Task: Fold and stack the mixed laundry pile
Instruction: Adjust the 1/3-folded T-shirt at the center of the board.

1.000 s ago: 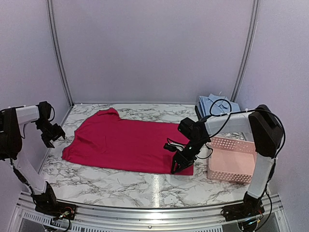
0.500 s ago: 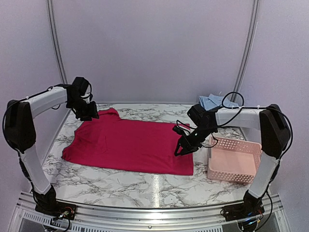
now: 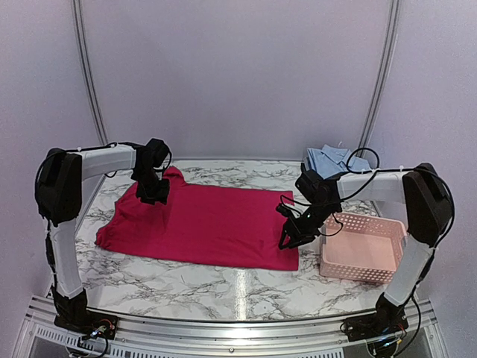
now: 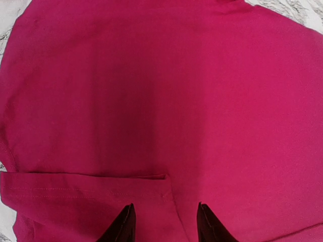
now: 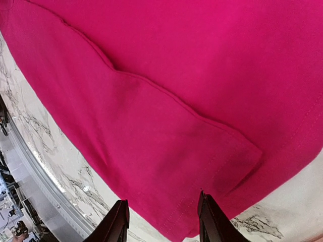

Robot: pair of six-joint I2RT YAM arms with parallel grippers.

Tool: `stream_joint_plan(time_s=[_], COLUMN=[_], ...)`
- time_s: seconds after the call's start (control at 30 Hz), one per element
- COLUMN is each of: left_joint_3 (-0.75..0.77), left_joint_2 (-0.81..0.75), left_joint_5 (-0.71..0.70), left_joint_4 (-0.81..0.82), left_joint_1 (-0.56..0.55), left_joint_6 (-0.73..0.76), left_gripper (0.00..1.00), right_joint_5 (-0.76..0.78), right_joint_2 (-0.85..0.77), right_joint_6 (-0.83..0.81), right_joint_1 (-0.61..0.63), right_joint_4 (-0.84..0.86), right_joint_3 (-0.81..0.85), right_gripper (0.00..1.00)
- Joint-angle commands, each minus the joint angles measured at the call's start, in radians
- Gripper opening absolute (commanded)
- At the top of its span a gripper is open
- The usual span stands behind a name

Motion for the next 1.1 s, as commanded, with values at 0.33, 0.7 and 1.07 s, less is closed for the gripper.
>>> stream_joint_plan(time_s=[0.33,0.7,1.07], left_joint_3=[0.034,0.038,0.044], left_joint_2=[0.111,0.118,0.098], left_joint_5=[-0.131,-0.185,-0.173], left_joint_4=[-0.05,-0.05,-0.041], left_joint_1=[-0.034,-0.041,-0.044], left_joint_6=[0.023,0.028,0.034], left_gripper=[0.41,0.29,0.0], right_joint_5=[0.031,0.036,0.038], right_joint_2=[-0.043,-0.044,-0.055], right_joint_6=[0.02,0.024,0.028], right_joint_1=[-0.017,-0.016,-0.017], right_joint_4=[0.016,0.012,0.015], right_joint_3=[-0.028,-0.038,-0.05], right_gripper=[0.42,0.42,0.42])
